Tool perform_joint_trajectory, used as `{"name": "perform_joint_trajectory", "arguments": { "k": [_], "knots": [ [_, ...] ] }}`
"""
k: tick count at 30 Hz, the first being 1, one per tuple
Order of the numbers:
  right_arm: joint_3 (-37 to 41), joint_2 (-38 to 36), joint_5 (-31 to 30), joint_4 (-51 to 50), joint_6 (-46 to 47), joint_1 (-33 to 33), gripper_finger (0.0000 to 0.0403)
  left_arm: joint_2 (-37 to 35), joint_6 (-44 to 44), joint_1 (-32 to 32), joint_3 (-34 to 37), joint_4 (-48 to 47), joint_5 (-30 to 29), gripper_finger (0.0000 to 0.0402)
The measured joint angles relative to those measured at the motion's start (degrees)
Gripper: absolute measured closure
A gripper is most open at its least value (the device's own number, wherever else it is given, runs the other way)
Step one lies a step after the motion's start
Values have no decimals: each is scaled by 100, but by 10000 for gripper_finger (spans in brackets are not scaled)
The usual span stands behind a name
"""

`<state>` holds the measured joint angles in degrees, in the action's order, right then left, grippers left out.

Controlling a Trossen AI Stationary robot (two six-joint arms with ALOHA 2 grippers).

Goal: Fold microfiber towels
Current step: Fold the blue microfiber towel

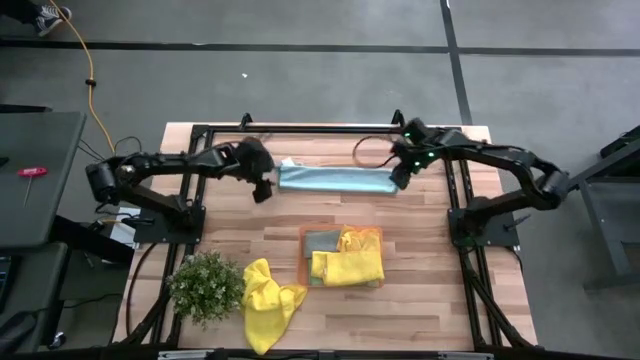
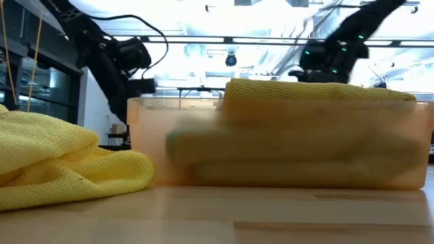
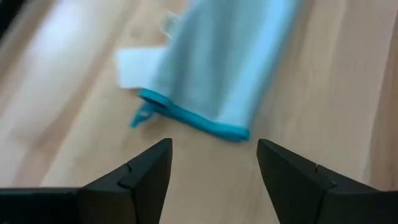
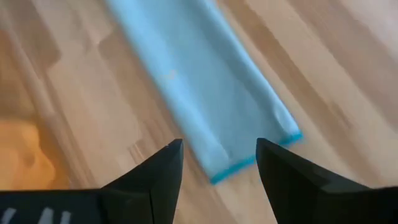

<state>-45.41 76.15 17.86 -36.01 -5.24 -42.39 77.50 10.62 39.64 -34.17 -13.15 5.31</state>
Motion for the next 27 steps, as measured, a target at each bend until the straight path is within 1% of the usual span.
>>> {"name": "perform_joint_trajectory", "arguments": {
  "k": [2, 4, 7, 8, 11, 14, 18, 19, 20, 23, 27],
  "knots": [
    [337, -267, 290, 205, 548, -350, 207, -145, -268, 328, -5, 57, 213, 176],
    [691, -470, 533, 482, 1142, -607, 207, -185, -576, 676, -7, 61, 262, 176],
    [1177, -645, 640, 924, 2218, -807, 207, -58, -1274, 1109, -7, 49, 350, 176],
    [1311, -653, 690, 1113, 2603, -835, 207, 36, -1606, 1227, -7, 41, 481, 176],
    [1683, -641, 975, 1574, 3493, -833, 207, 429, -2725, 1459, -7, 29, 1211, 177],
    [1902, -642, 1071, 2003, 3864, -761, 207, 894, -3526, 1500, -7, 62, 1696, 177],
    [1974, -642, 1074, 2243, 3991, -737, 207, 1121, -4141, 1359, -109, 405, 1820, 177],
    [1974, -642, 1070, 2267, 3997, -737, 207, 1173, -4339, 1340, -109, 582, 1979, 177],
    [1974, -642, 1050, 2276, 4045, -735, 207, 1219, -4476, 1313, -109, 712, 2006, 177],
    [1974, -620, 1016, 2392, 4162, -737, 207, 1294, -4608, 1272, -109, 797, 2051, 177],
    [1972, -420, 959, 2440, 4402, -733, 207, 1391, -4767, 1362, -107, 864, 2493, 177]
  ]
}}
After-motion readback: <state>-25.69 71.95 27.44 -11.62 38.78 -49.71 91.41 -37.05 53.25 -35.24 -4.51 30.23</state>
